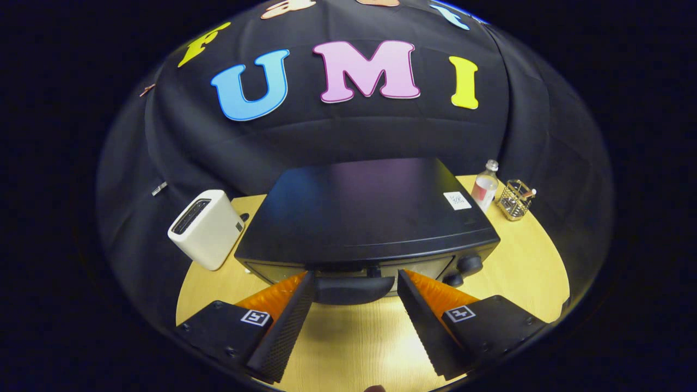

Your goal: Open the toaster oven, put the food inside, and close the toaster oven door.

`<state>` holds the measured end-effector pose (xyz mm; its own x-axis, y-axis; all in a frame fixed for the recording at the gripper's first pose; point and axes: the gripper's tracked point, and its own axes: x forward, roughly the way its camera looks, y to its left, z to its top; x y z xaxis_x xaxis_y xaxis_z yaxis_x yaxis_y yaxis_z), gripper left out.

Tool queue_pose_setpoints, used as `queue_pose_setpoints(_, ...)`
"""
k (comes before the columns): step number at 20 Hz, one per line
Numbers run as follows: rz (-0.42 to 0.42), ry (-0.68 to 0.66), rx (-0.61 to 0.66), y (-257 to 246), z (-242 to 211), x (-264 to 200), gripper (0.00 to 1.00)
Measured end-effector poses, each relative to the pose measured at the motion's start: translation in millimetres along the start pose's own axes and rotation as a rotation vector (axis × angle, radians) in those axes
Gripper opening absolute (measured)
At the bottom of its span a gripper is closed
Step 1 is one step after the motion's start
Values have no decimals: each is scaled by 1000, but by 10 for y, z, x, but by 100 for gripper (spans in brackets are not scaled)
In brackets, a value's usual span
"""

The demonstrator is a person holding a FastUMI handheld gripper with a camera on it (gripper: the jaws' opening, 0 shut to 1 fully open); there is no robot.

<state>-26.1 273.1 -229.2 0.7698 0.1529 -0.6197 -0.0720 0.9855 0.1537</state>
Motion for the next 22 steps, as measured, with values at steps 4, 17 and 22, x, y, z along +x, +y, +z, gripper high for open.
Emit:
queue_pose_setpoints(4,0,-105,-61,-54,225,-142,99)
queue_pose_setpoints(17,-24,-467,-79,-985,1694,-1078,99)
queue_pose_setpoints(22,-24,-531,-146,-1318,1903,-1388,99)
